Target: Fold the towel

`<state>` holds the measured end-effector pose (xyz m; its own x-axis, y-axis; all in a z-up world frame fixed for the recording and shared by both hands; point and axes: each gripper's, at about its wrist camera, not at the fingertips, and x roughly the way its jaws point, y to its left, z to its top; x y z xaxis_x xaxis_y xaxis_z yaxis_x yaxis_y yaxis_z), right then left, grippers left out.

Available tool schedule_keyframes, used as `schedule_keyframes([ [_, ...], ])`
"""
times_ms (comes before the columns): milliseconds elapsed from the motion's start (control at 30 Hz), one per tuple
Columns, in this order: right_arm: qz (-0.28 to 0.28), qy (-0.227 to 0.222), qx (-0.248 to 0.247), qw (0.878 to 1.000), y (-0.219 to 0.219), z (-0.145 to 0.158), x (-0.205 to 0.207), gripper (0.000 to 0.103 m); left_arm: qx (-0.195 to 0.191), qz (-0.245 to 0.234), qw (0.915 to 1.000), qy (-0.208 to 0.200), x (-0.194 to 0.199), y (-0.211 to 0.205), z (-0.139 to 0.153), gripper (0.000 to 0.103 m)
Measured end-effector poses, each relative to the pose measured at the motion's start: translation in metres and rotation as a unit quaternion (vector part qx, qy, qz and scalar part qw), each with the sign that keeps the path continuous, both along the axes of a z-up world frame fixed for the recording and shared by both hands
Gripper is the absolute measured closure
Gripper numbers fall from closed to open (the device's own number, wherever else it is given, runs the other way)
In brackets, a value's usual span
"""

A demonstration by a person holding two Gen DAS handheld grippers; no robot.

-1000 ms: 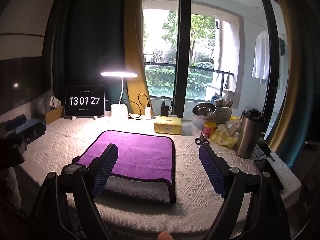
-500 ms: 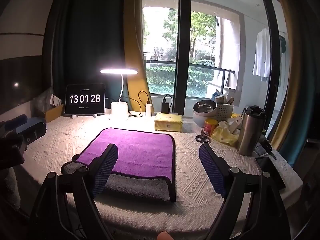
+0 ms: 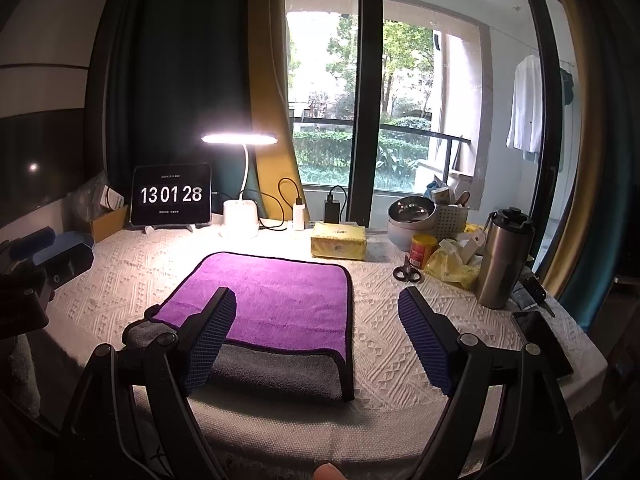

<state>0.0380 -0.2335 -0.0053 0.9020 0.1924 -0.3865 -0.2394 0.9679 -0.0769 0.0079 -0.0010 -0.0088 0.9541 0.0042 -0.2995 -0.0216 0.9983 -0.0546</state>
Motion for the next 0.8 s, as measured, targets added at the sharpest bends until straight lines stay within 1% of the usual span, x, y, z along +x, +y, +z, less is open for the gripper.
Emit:
schedule_keyframes([
  [800, 0.003, 0.005, -0.004, 1.000, 0.0021, 0.0005, 0.0051, 0.017, -0.002, 0.002, 1.0000, -0.003, 0.0021, -0.0018, -0.0007, 0.001],
])
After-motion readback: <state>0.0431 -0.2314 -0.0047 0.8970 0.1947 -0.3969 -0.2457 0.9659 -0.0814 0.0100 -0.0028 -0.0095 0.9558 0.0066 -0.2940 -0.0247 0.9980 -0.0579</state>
